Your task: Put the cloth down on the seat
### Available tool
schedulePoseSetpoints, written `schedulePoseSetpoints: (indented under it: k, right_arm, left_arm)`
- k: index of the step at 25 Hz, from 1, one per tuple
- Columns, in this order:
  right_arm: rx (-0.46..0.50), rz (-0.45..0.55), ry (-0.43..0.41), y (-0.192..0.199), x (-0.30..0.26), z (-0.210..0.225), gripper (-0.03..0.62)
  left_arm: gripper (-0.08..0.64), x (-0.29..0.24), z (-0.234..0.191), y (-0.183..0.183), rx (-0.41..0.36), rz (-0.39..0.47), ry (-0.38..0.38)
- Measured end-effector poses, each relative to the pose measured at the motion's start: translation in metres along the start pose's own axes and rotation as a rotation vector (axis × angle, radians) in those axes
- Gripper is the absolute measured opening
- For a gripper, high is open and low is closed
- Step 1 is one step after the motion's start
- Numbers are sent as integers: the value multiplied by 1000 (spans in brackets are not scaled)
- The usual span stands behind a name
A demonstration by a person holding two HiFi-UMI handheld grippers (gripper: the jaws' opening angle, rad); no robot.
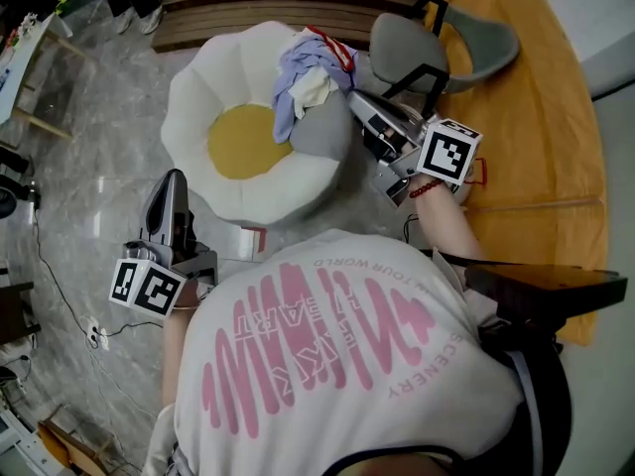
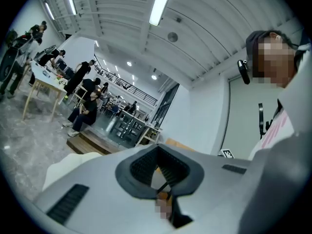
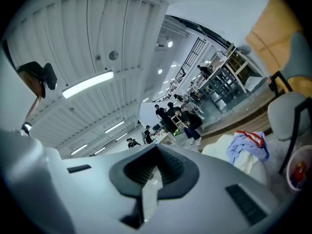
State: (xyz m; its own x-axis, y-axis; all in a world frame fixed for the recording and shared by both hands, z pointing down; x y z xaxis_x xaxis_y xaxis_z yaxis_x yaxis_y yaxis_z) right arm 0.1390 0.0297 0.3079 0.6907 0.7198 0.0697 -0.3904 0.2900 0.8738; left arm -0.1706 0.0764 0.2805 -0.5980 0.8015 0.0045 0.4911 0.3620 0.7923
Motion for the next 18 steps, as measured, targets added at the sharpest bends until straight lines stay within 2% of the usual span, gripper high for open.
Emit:
schedulePoseSetpoints:
  k: [3, 13, 18]
  right_arm:
    - [50, -33, -3, 1, 1, -3, 11]
    - [54, 4, -3, -6, 5, -9, 11]
    - [71, -9, 0, -6, 5, -9, 11]
  left_arm:
    - [9, -4, 1, -2, -13, -20, 2]
    - [9, -9, 0, -1, -10, -46, 14]
    - [9, -8, -2, -1, -9, -40, 9]
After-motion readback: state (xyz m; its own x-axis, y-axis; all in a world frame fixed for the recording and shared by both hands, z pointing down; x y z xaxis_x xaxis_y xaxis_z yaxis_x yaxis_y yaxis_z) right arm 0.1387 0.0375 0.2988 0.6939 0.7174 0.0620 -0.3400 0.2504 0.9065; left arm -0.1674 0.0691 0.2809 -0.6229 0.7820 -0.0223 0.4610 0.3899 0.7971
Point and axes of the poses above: the fingertips, and each gripper's own axes: x backward along the fingers, z to its right, y out of its underside, the point moved 3 cm from there along x, backward along the fingers, and after that the axes turned 14 degrees about x, right-handed, at the moved point
